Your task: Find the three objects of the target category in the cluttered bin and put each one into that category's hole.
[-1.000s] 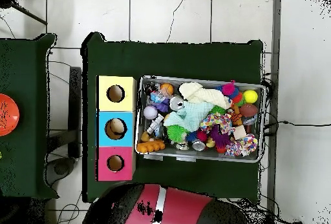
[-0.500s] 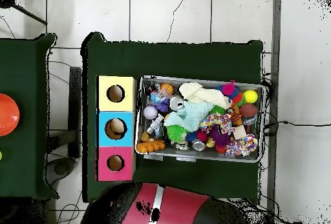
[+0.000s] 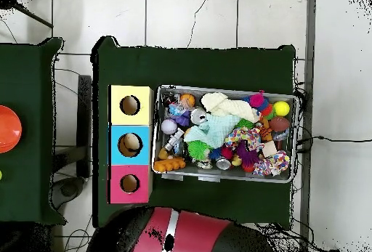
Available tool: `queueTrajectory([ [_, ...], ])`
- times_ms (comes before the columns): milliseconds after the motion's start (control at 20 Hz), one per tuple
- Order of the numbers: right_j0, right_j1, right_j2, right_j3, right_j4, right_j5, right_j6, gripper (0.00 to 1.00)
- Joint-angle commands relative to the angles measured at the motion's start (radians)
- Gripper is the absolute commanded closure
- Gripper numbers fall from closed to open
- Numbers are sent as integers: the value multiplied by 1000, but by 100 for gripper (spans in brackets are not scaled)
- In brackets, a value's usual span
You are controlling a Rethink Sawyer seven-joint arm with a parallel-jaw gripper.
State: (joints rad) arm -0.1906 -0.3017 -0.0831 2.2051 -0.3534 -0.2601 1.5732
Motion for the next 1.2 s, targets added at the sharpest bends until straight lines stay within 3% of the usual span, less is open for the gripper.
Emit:
queueTrajectory([
  [50, 7, -11, 10, -180, 123, 148, 158, 0],
  [500, -21, -111, 57, -136, 108, 242, 138, 0],
  [950, -11, -367, 113, 23, 128, 379, 172, 0],
  [1200, -43, -438, 157, 85, 155, 440, 178, 0],
])
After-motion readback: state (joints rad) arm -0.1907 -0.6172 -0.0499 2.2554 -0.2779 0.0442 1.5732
